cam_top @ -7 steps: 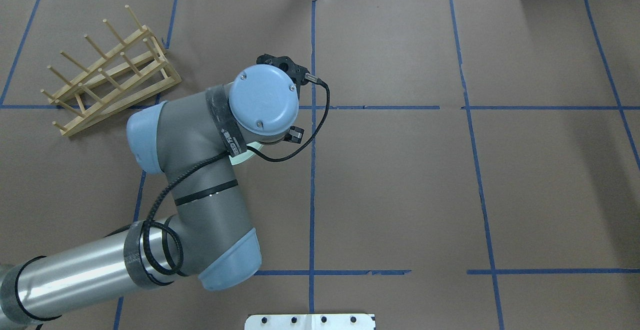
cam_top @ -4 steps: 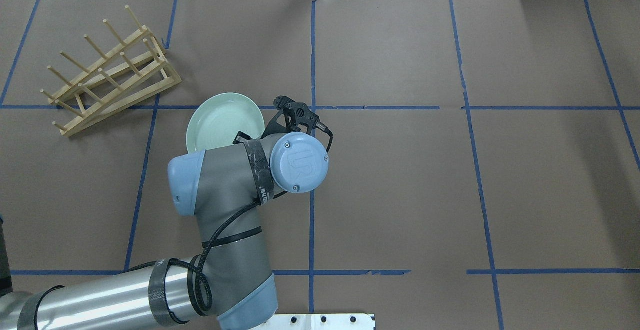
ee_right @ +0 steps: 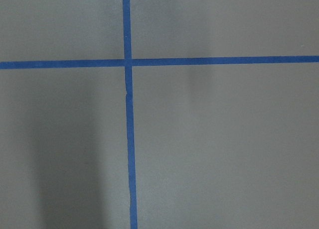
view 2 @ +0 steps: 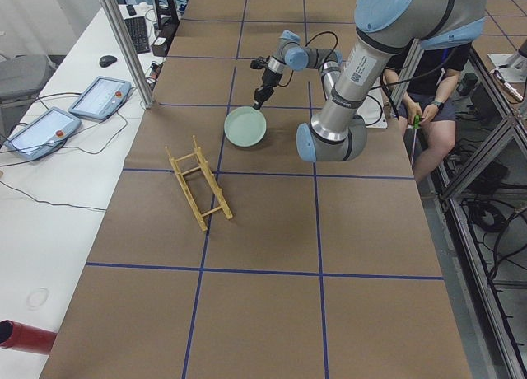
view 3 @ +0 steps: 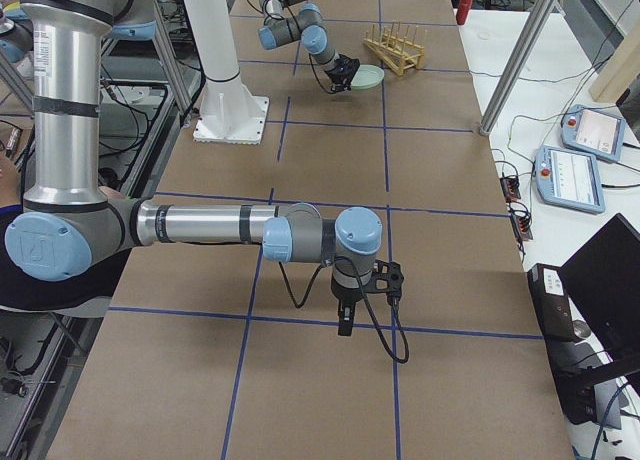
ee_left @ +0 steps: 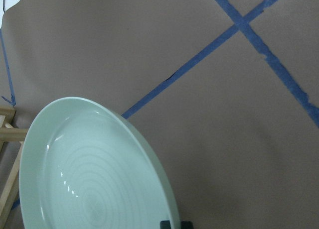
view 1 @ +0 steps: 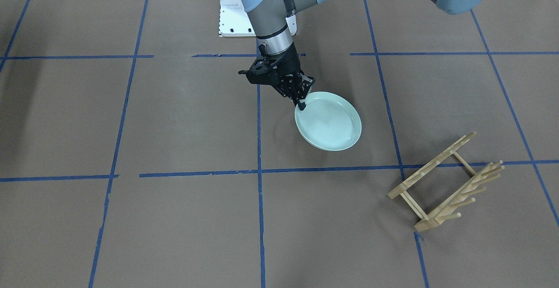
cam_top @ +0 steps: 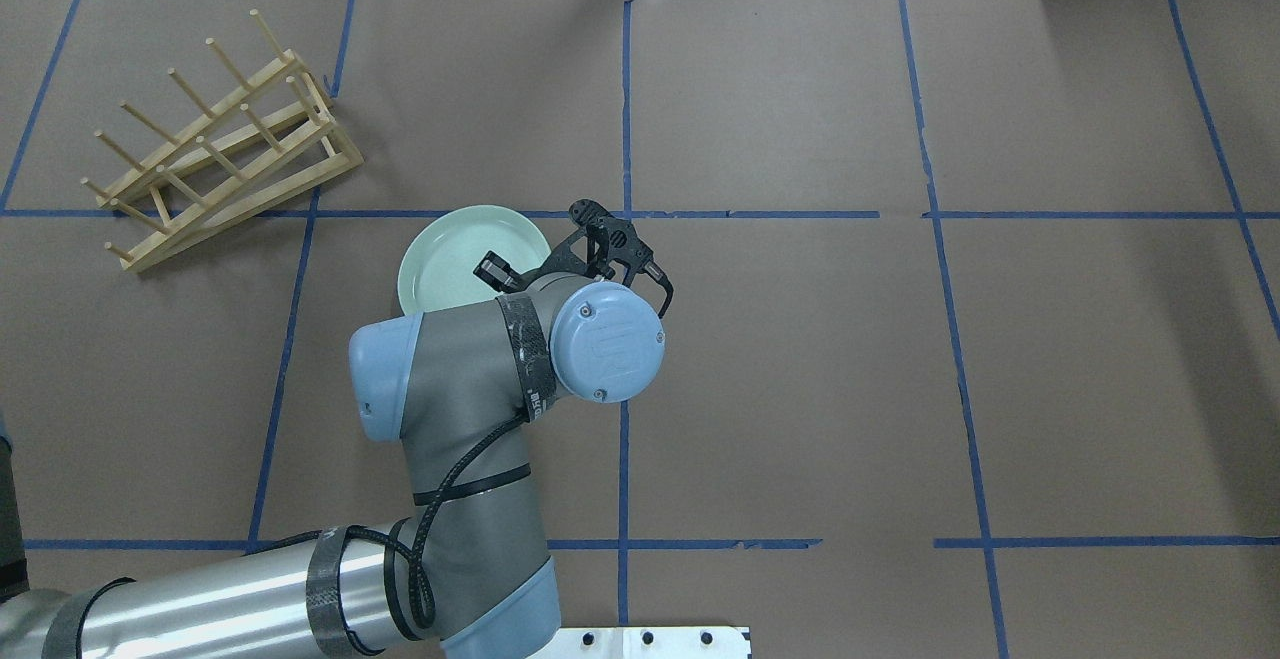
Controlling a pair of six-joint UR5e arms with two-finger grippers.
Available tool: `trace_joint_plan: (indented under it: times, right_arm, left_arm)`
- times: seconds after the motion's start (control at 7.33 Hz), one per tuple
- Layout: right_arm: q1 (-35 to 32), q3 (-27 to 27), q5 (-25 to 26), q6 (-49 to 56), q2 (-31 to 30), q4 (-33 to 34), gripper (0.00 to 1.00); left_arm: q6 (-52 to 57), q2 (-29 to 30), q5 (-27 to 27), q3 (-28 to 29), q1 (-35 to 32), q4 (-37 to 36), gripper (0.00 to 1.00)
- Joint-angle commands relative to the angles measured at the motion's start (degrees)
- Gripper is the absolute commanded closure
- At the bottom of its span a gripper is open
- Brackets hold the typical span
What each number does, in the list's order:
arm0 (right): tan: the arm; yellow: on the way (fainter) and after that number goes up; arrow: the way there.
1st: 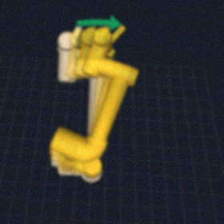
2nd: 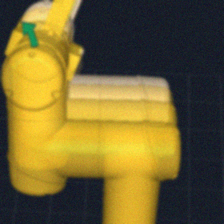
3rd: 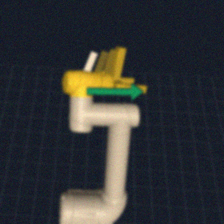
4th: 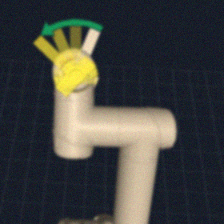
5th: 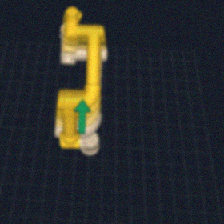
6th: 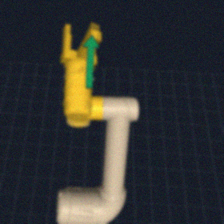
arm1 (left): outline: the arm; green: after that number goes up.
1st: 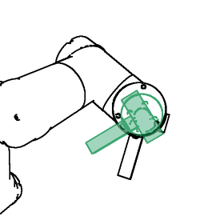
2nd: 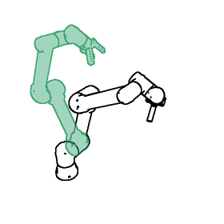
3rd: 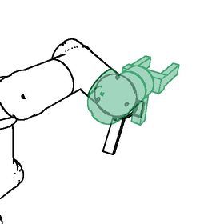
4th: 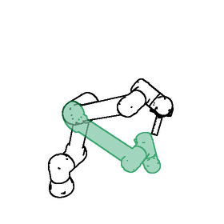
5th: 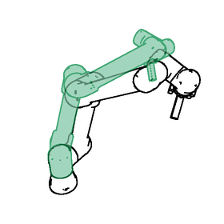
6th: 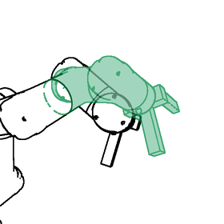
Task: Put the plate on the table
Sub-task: 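Open the left gripper and withdraw it away from the plate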
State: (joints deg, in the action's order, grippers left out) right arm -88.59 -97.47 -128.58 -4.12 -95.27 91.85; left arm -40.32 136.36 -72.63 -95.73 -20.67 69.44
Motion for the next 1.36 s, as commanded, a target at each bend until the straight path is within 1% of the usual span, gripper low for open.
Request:
trace_joint_plan:
  times: [0.0, 0.14, 0.27, 0.41, 0.55, 0.68, 0.82, 0.95, 1.09, 1.23]
  right_arm:
    - [0.00, 0.00, 0.00, -0.01, 0.00, 0.00, 0.00]
    - [0.00, 0.00, 0.00, -0.01, 0.00, 0.00, 0.00]
    - [0.00, 0.00, 0.00, -0.01, 0.00, 0.00, 0.00]
    - [0.00, 0.00, 0.00, 0.08, 0.00, 0.00, 0.00]
    - [0.00, 0.00, 0.00, -0.01, 0.00, 0.00, 0.00]
    - [0.00, 0.00, 0.00, -0.01, 0.00, 0.00, 0.00]
    - [0.00, 0.00, 0.00, -0.01, 0.00, 0.00, 0.00]
    - [0.00, 0.00, 0.00, 0.08, 0.00, 0.00, 0.00]
    - [0.00, 0.00, 0.00, 0.08, 0.00, 0.00, 0.00]
    - [0.00, 0.00, 0.00, -0.01, 0.00, 0.00, 0.00]
  left_arm:
    - [2.00, -0.56, 1.44, -0.25, 0.01, 1.65, 0.00]
    - [2.09, -0.57, 1.44, -0.43, -0.08, 1.83, 0.00]
    - [2.35, -0.65, 1.35, -2.08, -0.60, 3.75, 0.00]
    - [2.27, -1.79, 0.74, -4.97, -0.78, 4.03, 0.00]
    - [1.83, -2.32, -0.22, -6.65, -1.65, 6.47, 0.00]
    - [1.57, -3.54, -6.41, -10.15, -4.53, 8.15, 0.00]
    - [2.17, -4.25, -14.65, -12.62, -9.78, 8.25, 0.00]
    - [3.57, -4.95, -22.65, -12.90, -14.97, 8.69, 0.00]
    - [9.94, -5.14, -28.65, -13.34, -20.93, 8.87, 0.00]
    - [18.70, -7.14, -36.11, -13.26, -28.22, 8.87, 0.00]
